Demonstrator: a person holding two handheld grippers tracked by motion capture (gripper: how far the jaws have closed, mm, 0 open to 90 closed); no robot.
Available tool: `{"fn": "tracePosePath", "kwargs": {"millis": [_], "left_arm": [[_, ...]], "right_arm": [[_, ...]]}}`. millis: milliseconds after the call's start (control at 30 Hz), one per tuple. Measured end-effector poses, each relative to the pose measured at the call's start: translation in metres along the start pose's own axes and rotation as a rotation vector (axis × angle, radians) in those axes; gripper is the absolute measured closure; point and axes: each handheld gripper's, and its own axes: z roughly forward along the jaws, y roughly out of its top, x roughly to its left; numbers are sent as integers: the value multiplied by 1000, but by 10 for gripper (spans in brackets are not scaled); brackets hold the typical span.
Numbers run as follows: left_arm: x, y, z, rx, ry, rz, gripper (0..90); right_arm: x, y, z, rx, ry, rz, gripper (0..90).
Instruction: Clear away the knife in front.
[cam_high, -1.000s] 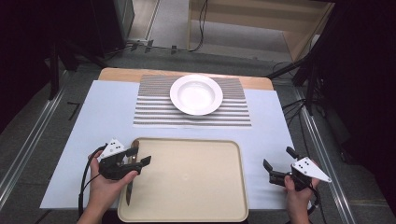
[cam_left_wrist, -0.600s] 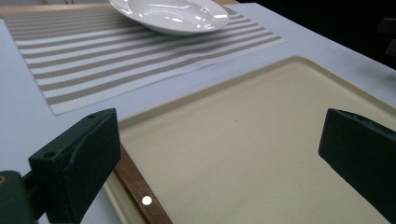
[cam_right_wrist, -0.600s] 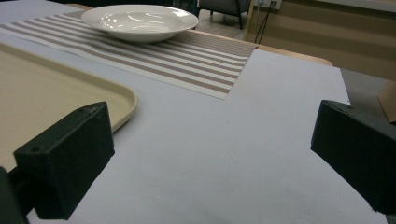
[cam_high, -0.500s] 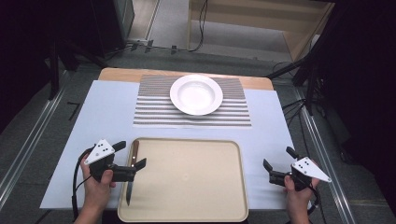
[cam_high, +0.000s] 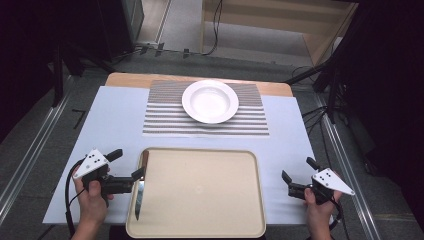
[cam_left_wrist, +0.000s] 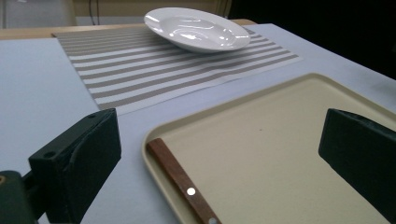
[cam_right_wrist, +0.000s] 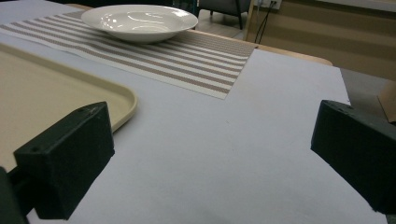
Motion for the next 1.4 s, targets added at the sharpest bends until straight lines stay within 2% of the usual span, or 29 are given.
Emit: {"fn": "tracePosePath", "kwargs": {"millis": [267,767,1167,1400], "left_arm": [[12,-3,-9,-12,53,-7,0],[38,-12,-28,-40,115,-23,0],[60,-22,-41,-39,169,-53,0],[69,-28,-49,-36,191,-54,0]], "right_arm": [[0,0,0,-1,0,-1,0],[0,0,0,-1,1,-3,0],[0,0,0,-2,1,-3,0],[0,0,0,-1,1,-4,0]]}}
